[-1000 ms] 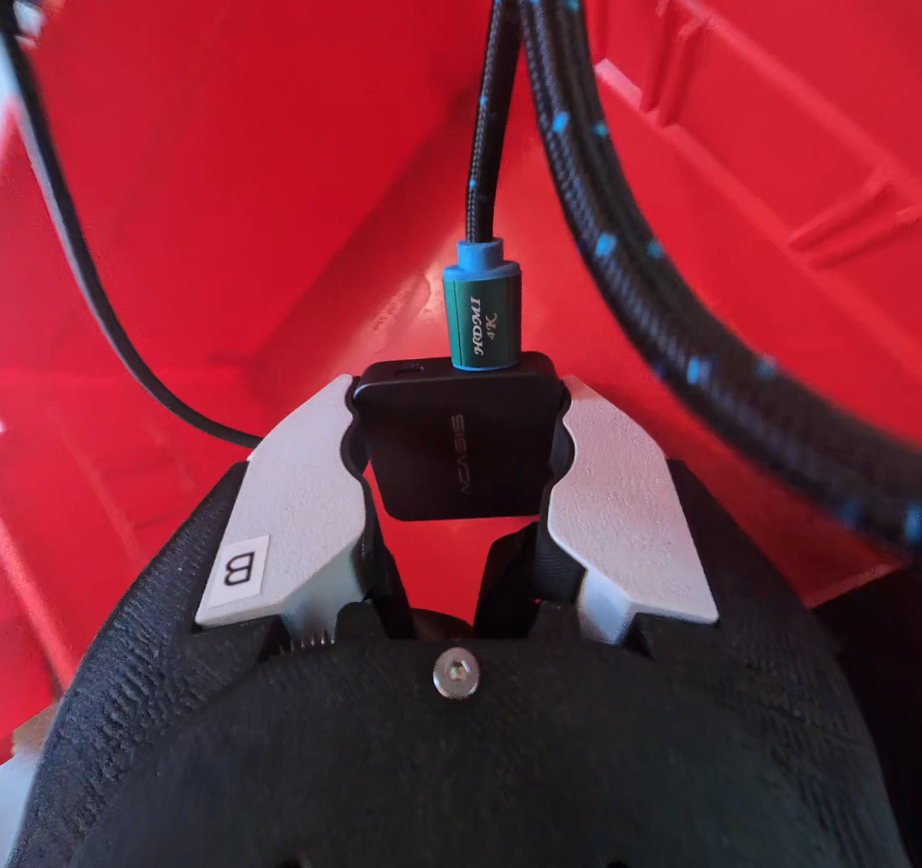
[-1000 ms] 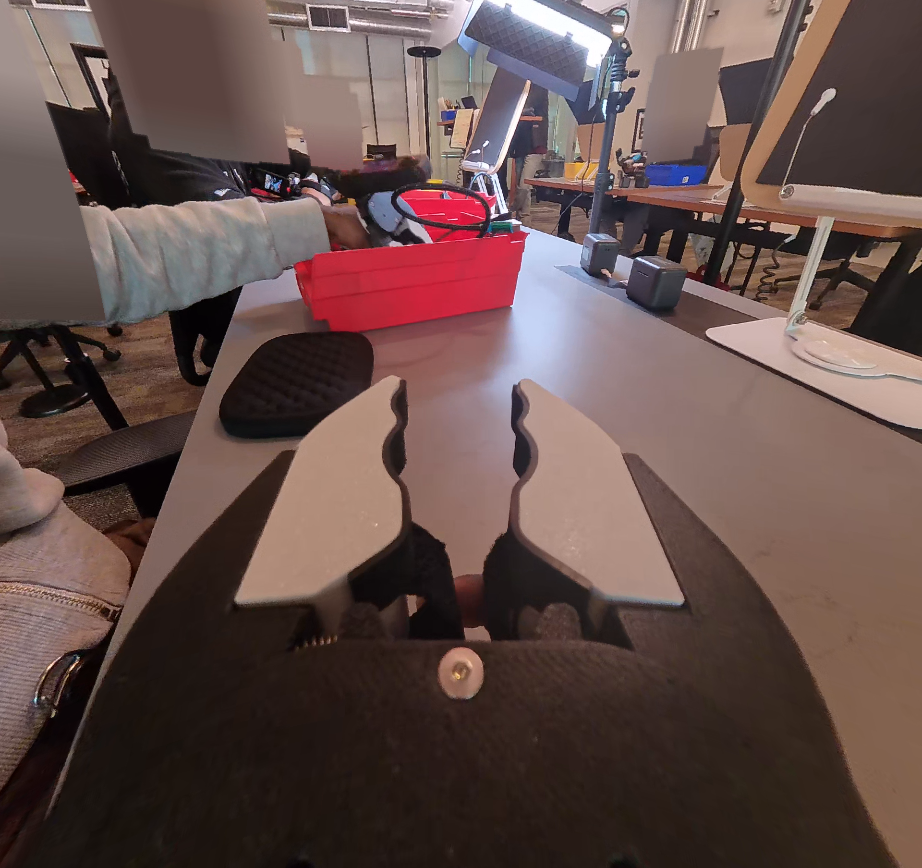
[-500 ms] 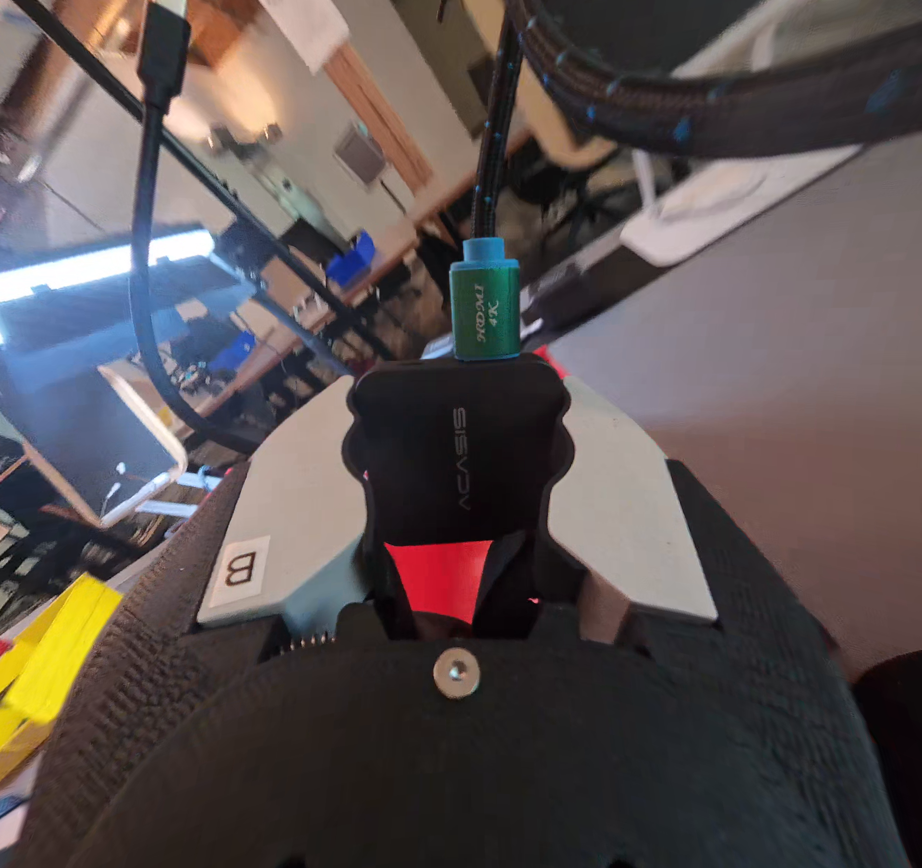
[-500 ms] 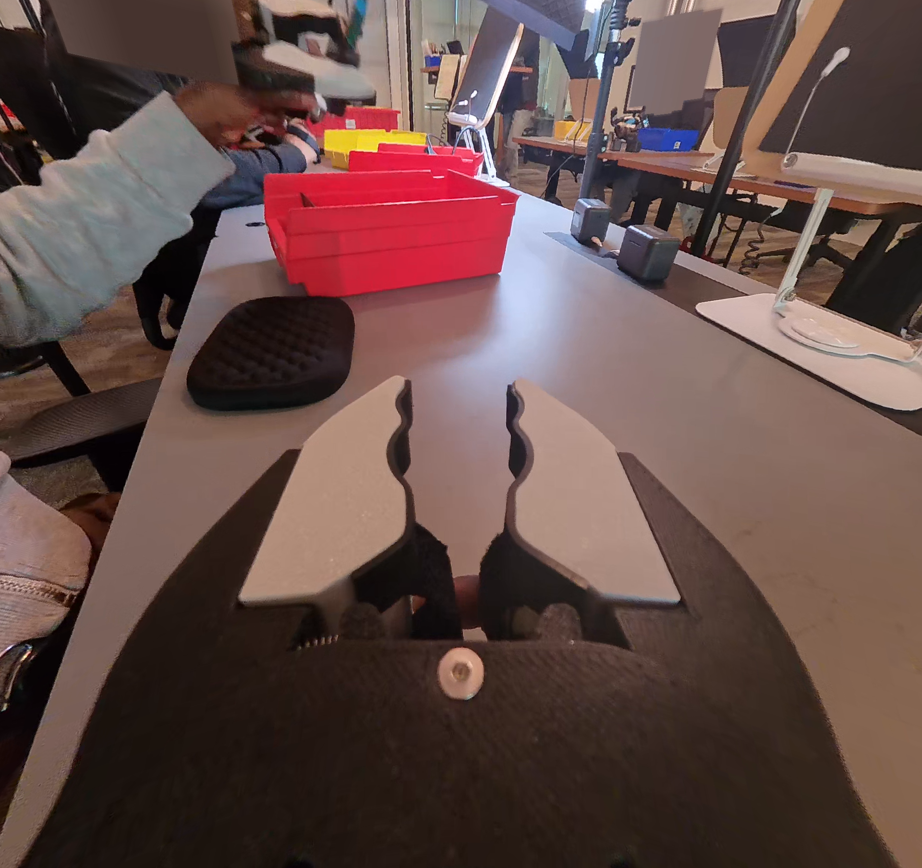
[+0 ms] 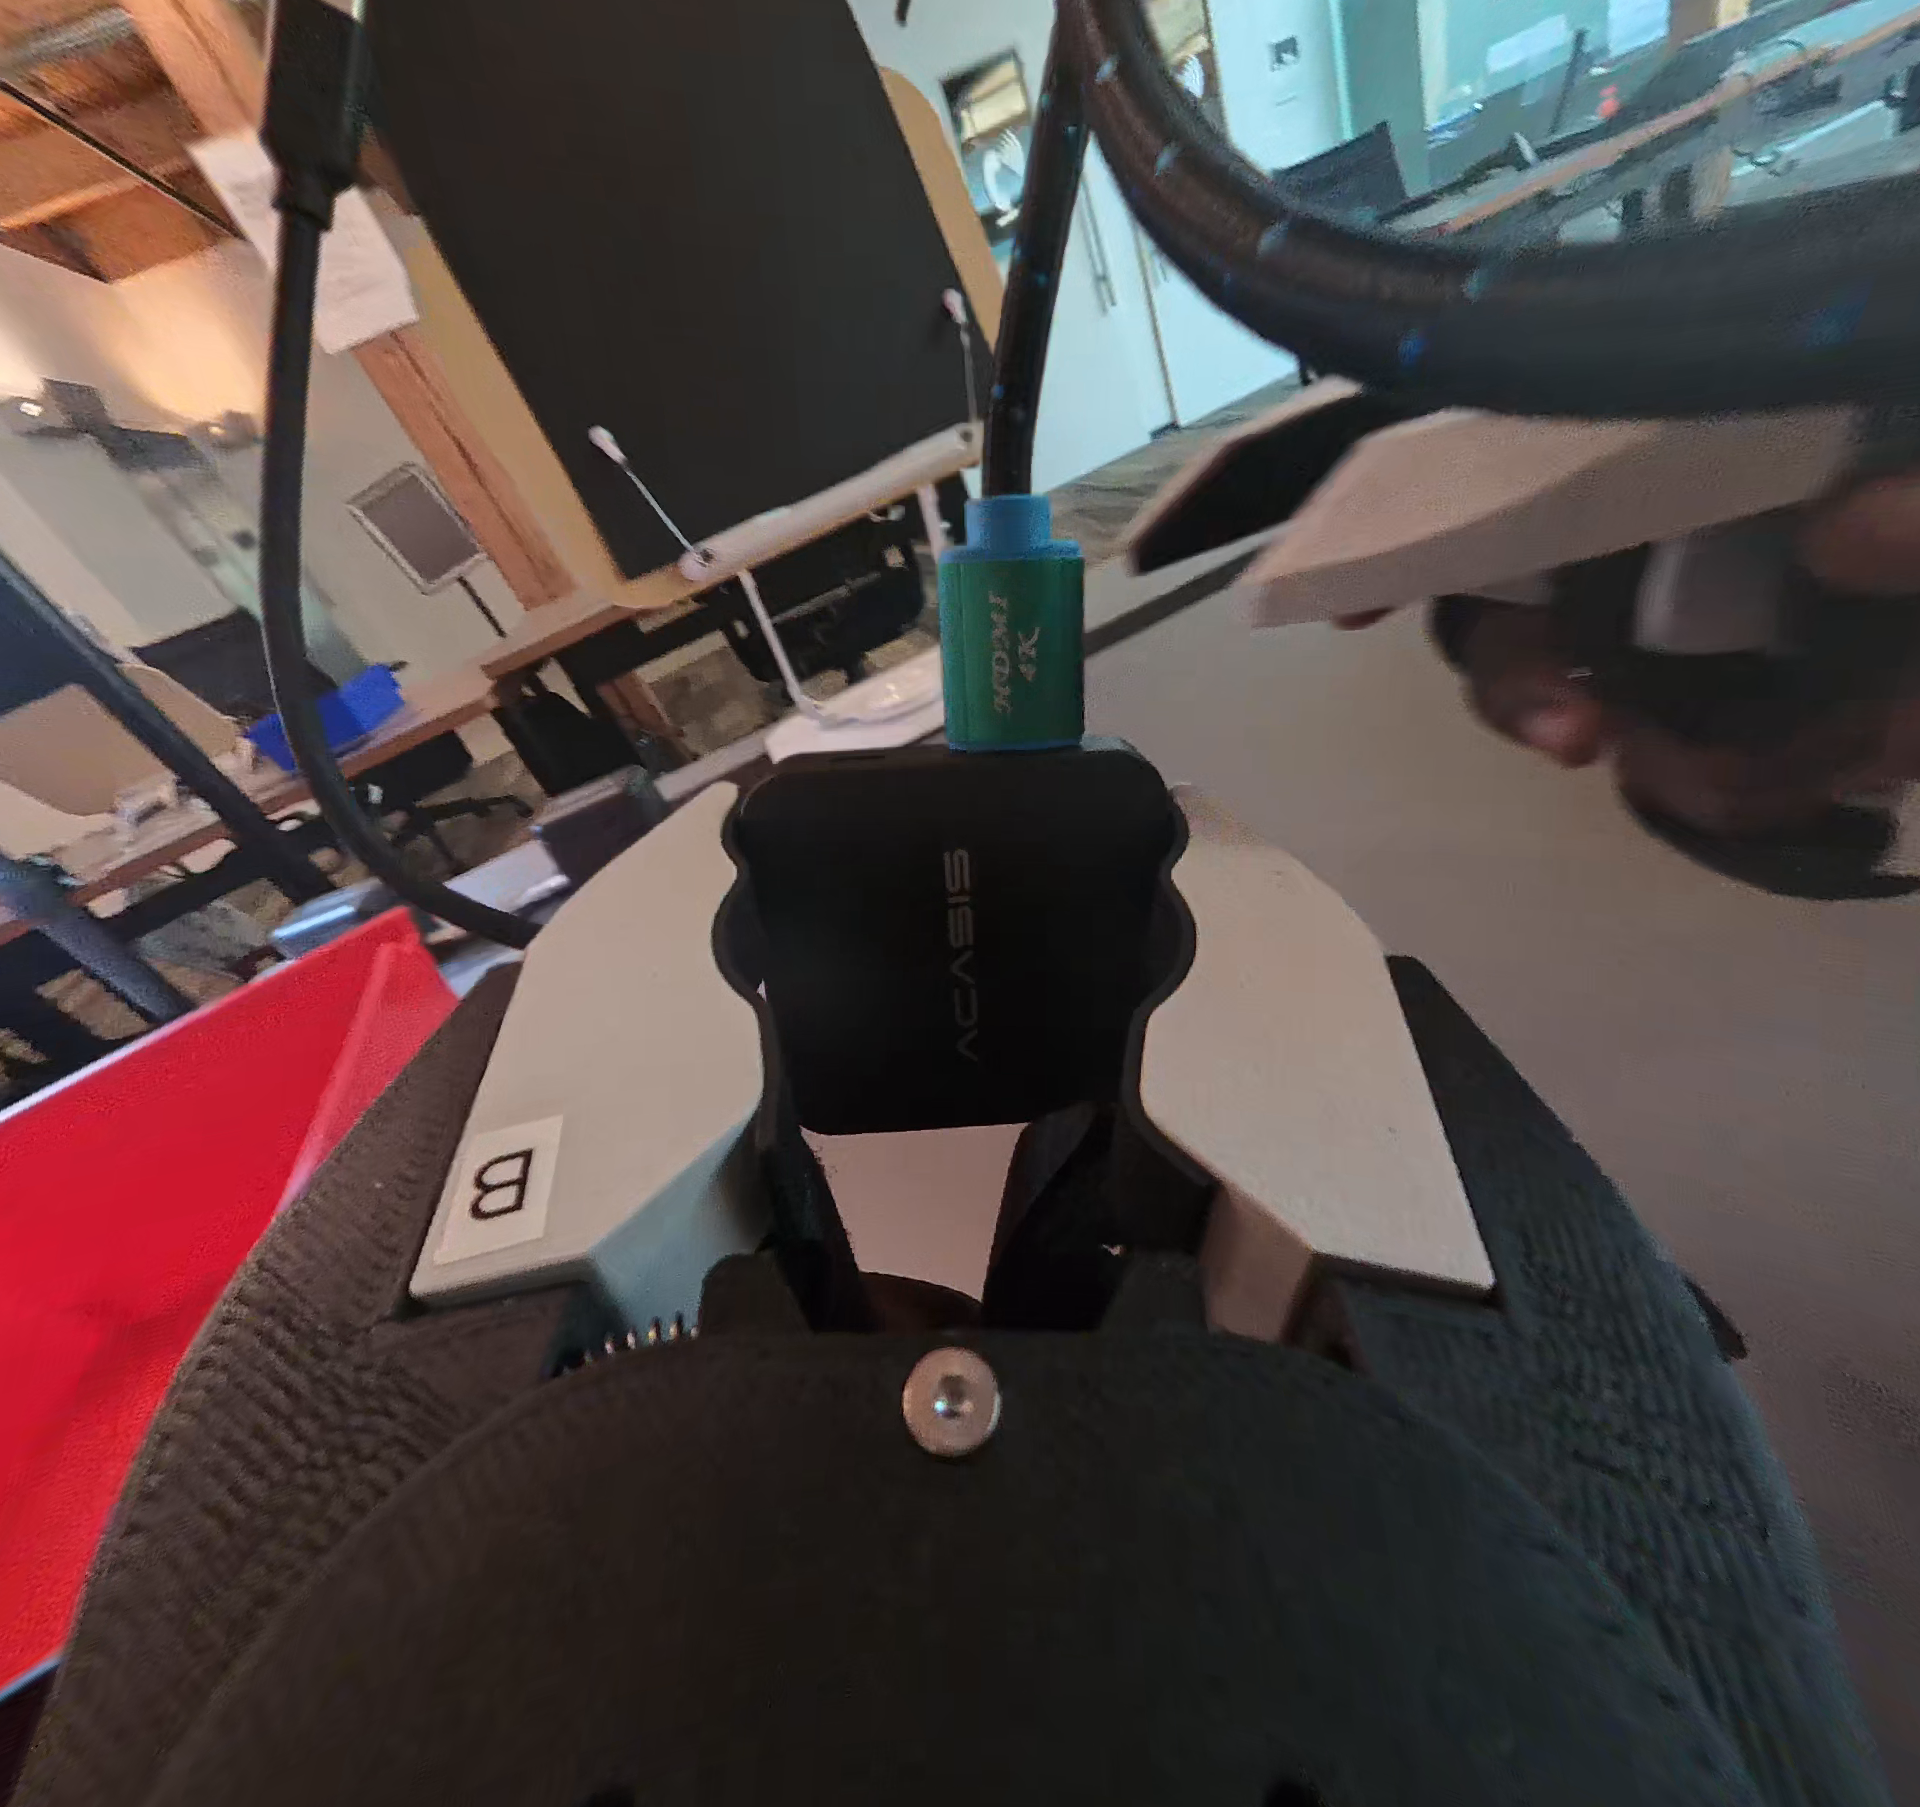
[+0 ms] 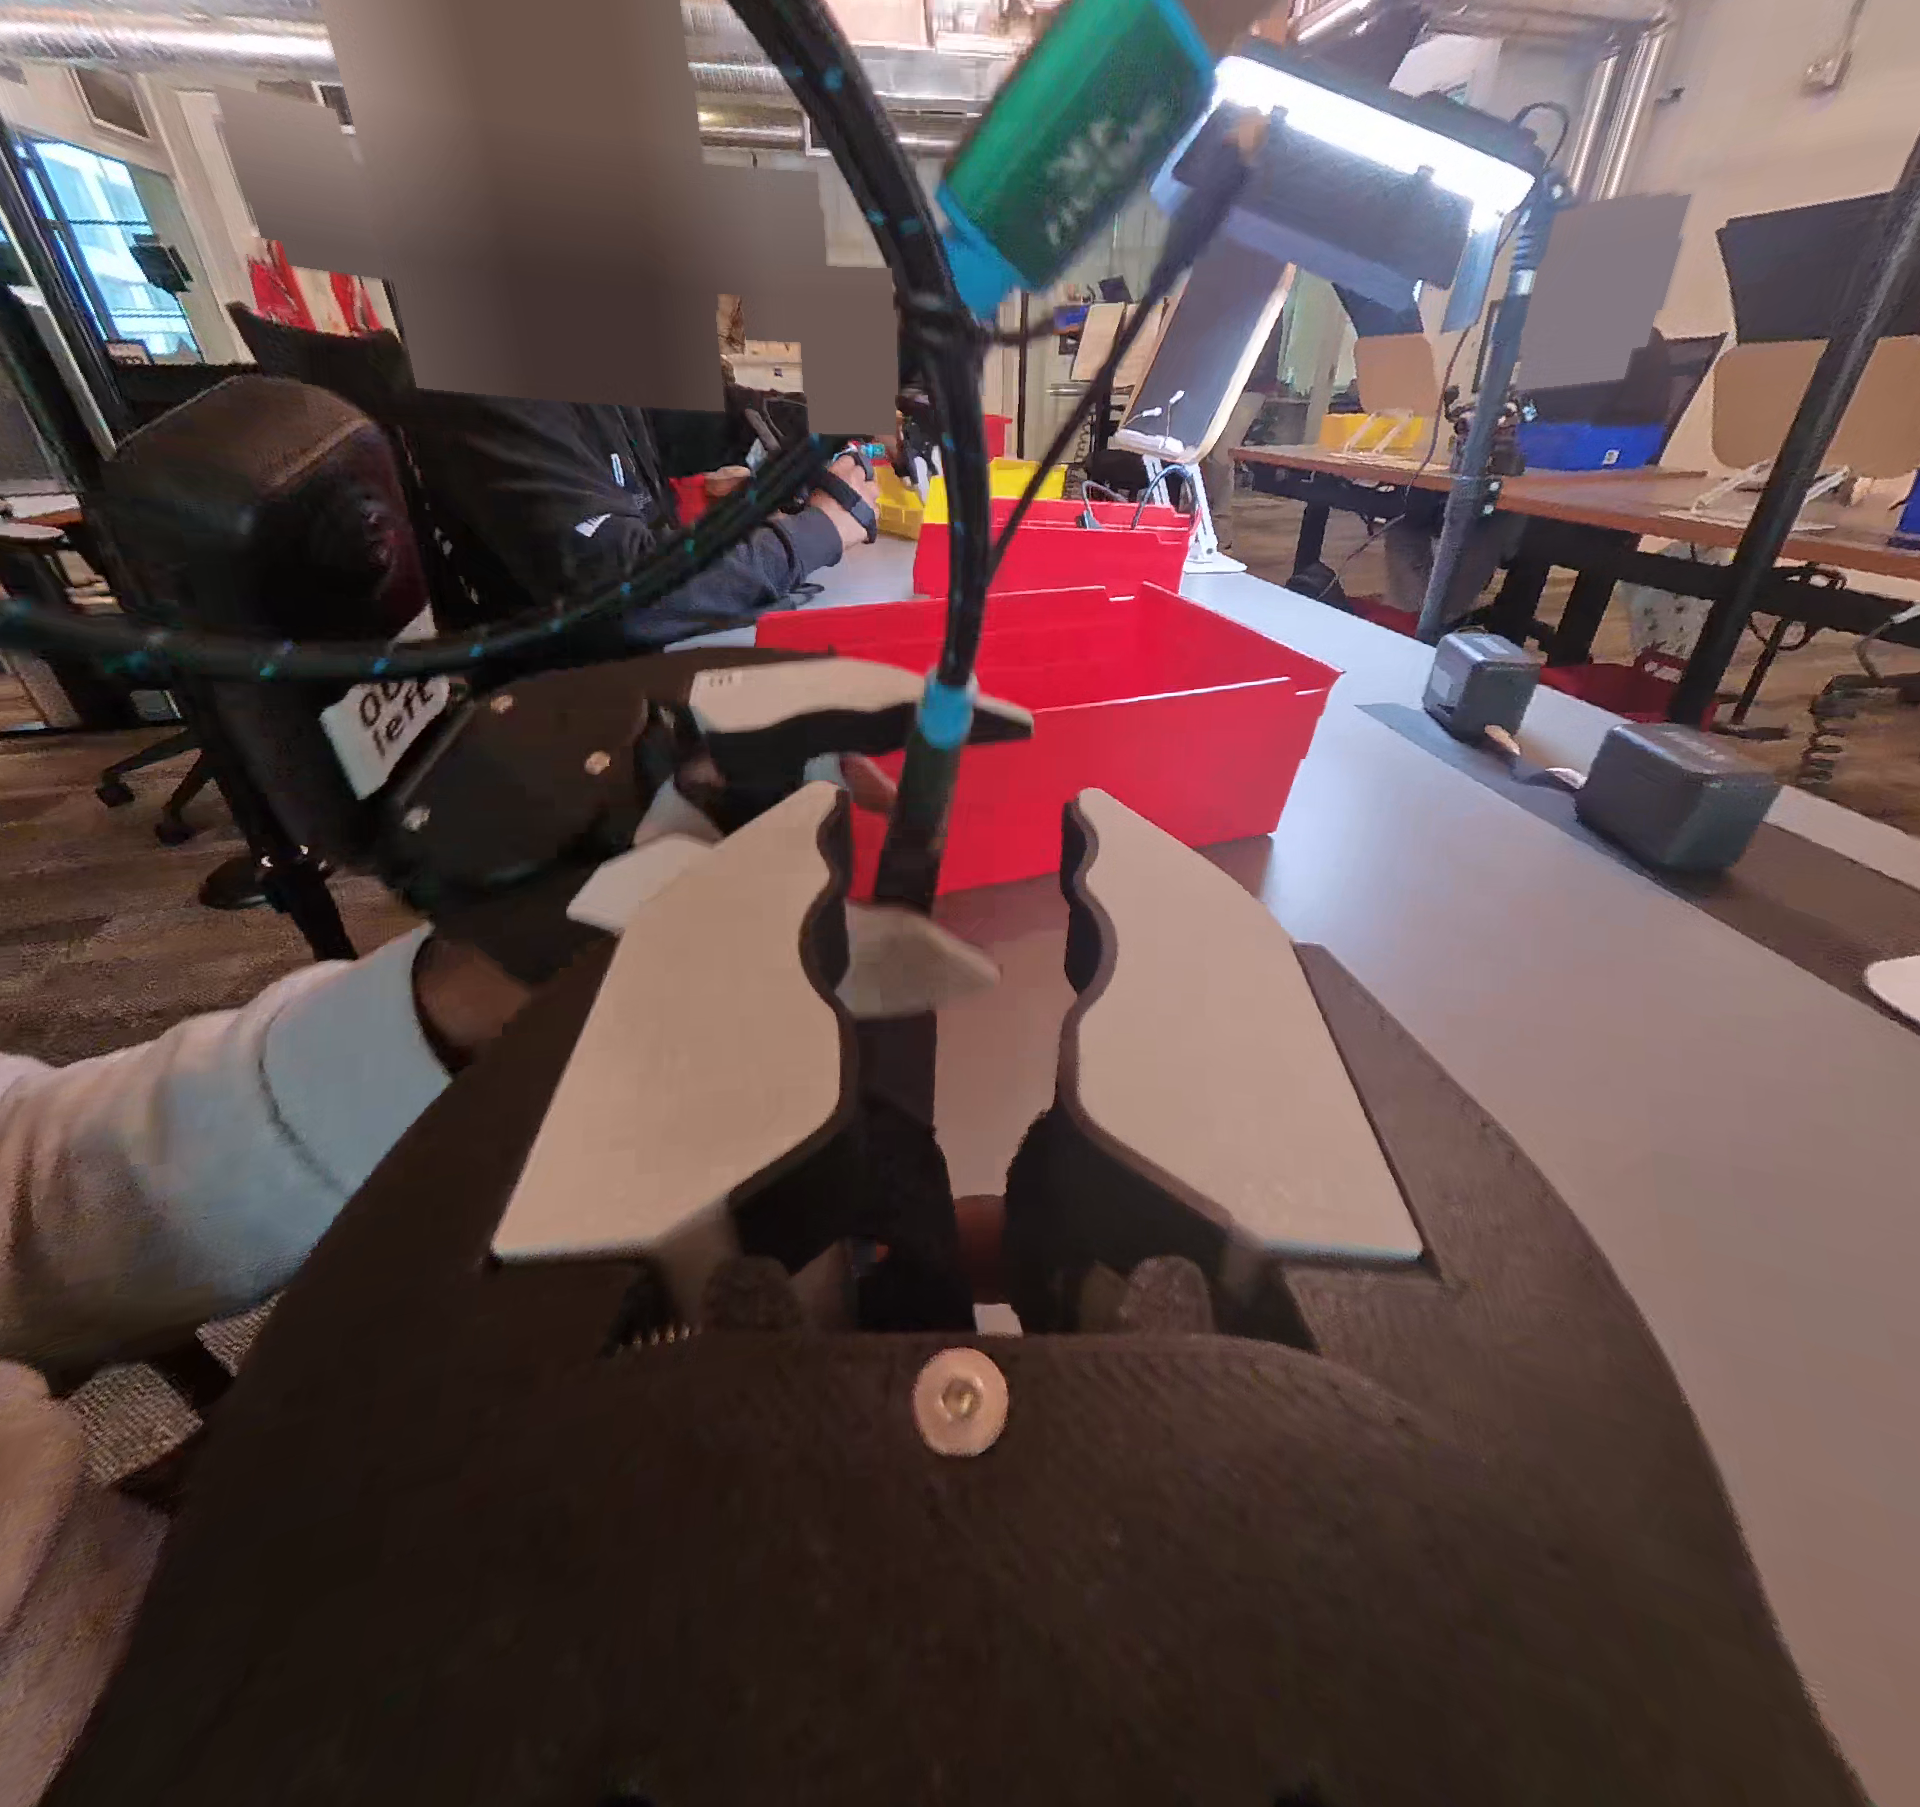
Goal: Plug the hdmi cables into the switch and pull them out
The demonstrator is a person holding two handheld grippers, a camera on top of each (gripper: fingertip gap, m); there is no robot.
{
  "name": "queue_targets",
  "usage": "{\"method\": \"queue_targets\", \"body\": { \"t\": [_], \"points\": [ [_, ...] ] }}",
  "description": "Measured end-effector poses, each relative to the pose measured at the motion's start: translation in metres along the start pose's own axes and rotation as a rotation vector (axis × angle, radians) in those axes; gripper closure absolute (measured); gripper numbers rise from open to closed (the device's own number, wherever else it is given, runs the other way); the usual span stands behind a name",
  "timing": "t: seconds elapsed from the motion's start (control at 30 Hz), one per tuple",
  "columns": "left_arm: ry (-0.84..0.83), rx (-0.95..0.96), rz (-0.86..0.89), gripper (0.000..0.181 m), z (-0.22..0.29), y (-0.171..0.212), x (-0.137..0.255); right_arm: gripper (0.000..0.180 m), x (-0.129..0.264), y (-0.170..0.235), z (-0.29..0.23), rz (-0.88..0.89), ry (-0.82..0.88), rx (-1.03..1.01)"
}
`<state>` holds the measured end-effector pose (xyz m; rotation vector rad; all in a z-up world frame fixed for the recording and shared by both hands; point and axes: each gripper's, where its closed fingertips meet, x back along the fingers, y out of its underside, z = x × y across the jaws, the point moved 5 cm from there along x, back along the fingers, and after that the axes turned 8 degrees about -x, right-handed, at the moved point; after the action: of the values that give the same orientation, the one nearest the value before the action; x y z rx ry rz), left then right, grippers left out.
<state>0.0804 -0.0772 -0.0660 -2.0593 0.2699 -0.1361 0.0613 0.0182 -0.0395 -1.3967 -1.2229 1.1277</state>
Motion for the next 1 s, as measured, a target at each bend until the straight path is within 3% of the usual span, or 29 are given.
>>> {"method": "queue_targets", "body": {
  "t": [0.17, 0.7, 1.0],
  "points": [
    [0.086, 0.013, -0.01, 0.11, 0.026, 0.014, -0.003, 0.165, -0.018, 0.027, 0.001, -0.068, -0.036, -0.087],
    [0.087, -0.13, -0.101, 0.105, 0.031, 0.033, 0.015, 0.169, -0.023, 0.054, -0.017, -0.082, -0.107, -0.058],
    [0.085, -0.091, -0.056, 0.105, 0.029, 0.025, 0.026, 0.169, -0.023, 0.045, -0.032, -0.077, -0.091, 0.013]
  ]
}}
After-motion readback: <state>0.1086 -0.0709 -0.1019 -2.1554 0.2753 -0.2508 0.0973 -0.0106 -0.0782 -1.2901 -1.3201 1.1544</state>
